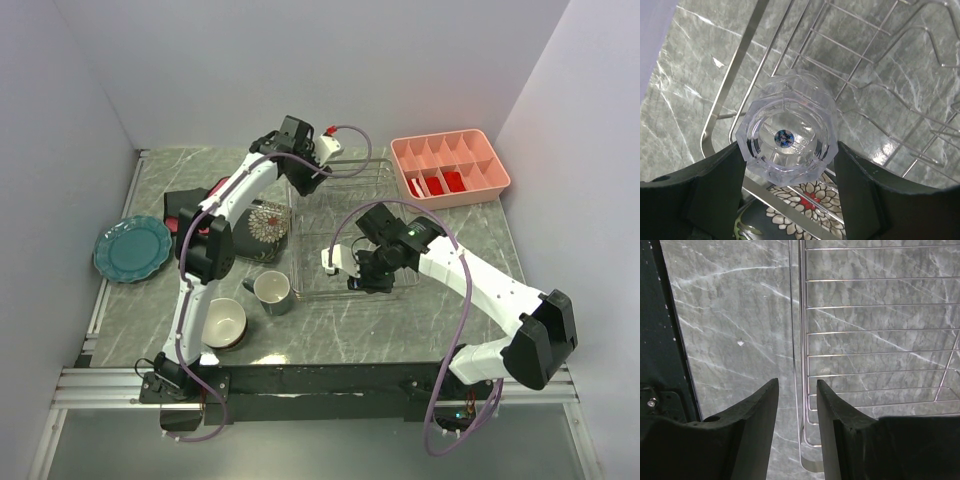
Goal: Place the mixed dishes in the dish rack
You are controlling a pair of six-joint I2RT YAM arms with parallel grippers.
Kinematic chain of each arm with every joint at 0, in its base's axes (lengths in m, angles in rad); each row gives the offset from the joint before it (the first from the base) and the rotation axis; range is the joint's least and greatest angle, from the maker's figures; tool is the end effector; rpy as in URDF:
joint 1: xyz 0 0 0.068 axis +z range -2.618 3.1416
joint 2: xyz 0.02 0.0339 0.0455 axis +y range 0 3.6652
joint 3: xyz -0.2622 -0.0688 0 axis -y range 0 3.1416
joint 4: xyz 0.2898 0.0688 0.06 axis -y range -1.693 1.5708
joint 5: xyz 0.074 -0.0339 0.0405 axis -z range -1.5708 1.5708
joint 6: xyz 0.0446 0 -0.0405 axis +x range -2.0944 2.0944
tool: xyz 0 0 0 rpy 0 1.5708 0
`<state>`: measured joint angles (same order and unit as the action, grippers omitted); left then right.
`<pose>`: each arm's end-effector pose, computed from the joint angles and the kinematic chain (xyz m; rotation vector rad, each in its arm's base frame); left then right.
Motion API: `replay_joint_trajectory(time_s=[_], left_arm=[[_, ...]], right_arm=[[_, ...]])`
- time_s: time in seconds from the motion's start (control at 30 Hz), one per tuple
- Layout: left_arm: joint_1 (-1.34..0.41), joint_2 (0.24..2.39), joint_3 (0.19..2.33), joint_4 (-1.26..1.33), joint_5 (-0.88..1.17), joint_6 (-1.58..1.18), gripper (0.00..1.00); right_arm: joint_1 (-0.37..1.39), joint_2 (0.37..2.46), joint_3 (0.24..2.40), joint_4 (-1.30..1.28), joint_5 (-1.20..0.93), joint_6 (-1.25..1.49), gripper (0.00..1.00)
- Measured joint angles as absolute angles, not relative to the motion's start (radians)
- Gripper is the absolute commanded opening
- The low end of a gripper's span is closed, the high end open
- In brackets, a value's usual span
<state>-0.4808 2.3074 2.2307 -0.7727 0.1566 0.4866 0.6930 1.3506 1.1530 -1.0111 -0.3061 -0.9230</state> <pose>0.5001 -0.2687 0.2567 1.1858 2.1037 -0.1867 0.2222 0.2020 0.2623 -2.0241 1.8281 0.3605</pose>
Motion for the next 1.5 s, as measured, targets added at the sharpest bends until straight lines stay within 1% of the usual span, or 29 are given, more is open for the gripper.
replay_joint_trajectory(time_s=[0.03, 0.1, 0.13, 0.23, 0.3, 0.33, 0.43, 0.6, 0.67, 0.77, 0.8, 0.87, 0.9, 0.97, 1.0, 1.1, 1.17, 1.23, 1.33, 1.5], left_arm=[[-0.481, 2.310, 2.229, -0.767, 0.155, 0.487, 0.56], [-0.482, 2.313, 2.229, -0.759, 0.152, 0.485, 0.61], [-0.482, 2.314, 2.229, -0.755, 0.151, 0.485, 0.67], [-0.484, 2.317, 2.229, -0.736, 0.139, 0.479, 0.76], [-0.484, 2.317, 2.228, -0.727, 0.131, 0.472, 0.81], [-0.484, 2.317, 2.226, -0.719, 0.127, 0.467, 0.89], [-0.486, 2.317, 2.225, -0.700, 0.114, 0.458, 0.93], [-0.486, 2.317, 2.233, -0.700, 0.108, 0.455, 0.93], [-0.486, 2.317, 2.233, -0.700, 0.109, 0.450, 0.91], [-0.486, 2.317, 2.233, -0.704, 0.114, 0.443, 0.81], [-0.486, 2.317, 2.233, -0.706, 0.117, 0.439, 0.74], [-0.486, 2.317, 2.233, -0.712, 0.127, 0.427, 0.69], [-0.487, 2.317, 2.233, -0.716, 0.130, 0.426, 0.62], [-0.488, 2.317, 2.234, -0.720, 0.134, 0.424, 0.55], [-0.488, 2.317, 2.236, -0.723, 0.135, 0.424, 0.47], [-0.488, 2.322, 2.252, -0.739, 0.138, 0.424, 0.36], [-0.488, 2.339, 2.286, -0.759, 0.138, 0.425, 0.37], [-0.488, 2.370, 2.341, -0.785, 0.146, 0.435, 0.34], [-0.488, 2.381, 2.361, -0.797, 0.155, 0.460, 0.32], [-0.488, 2.386, 2.370, -0.818, 0.201, 0.527, 0.32]], right_arm=[[0.693, 1.351, 1.153, -1.011, -0.306, -0.923, 0.45], [0.693, 1.351, 1.153, -1.011, -0.306, -0.923, 0.45], [0.693, 1.351, 1.153, -1.011, -0.305, -0.923, 0.45], [0.691, 1.351, 1.153, -1.011, -0.303, -0.920, 0.45], [0.689, 1.351, 1.153, -1.011, -0.301, -0.918, 0.46], [0.688, 1.351, 1.153, -1.011, -0.299, -0.916, 0.46], [0.687, 1.351, 1.154, -1.011, -0.294, -0.915, 0.46], [0.682, 1.351, 1.161, -1.012, -0.282, -0.913, 0.46], [0.680, 1.351, 1.161, -1.013, -0.279, -0.913, 0.46], [0.680, 1.351, 1.161, -1.013, -0.277, -0.913, 0.46], [0.680, 1.351, 1.161, -1.013, -0.277, -0.912, 0.46], [0.680, 1.351, 1.161, -1.011, -0.277, -0.909, 0.46], [0.680, 1.351, 1.161, -1.011, -0.277, -0.909, 0.46], [0.680, 1.351, 1.161, -1.010, -0.277, -0.906, 0.46], [0.680, 1.351, 1.161, -1.010, -0.278, -0.905, 0.46], [0.680, 1.351, 1.161, -1.010, -0.278, -0.905, 0.46], [0.680, 1.351, 1.161, -1.011, -0.278, -0.905, 0.46], [0.680, 1.351, 1.161, -1.011, -0.278, -0.905, 0.46], [0.680, 1.351, 1.161, -1.011, -0.280, -0.905, 0.46], [0.680, 1.351, 1.155, -1.012, -0.284, -0.904, 0.46]])
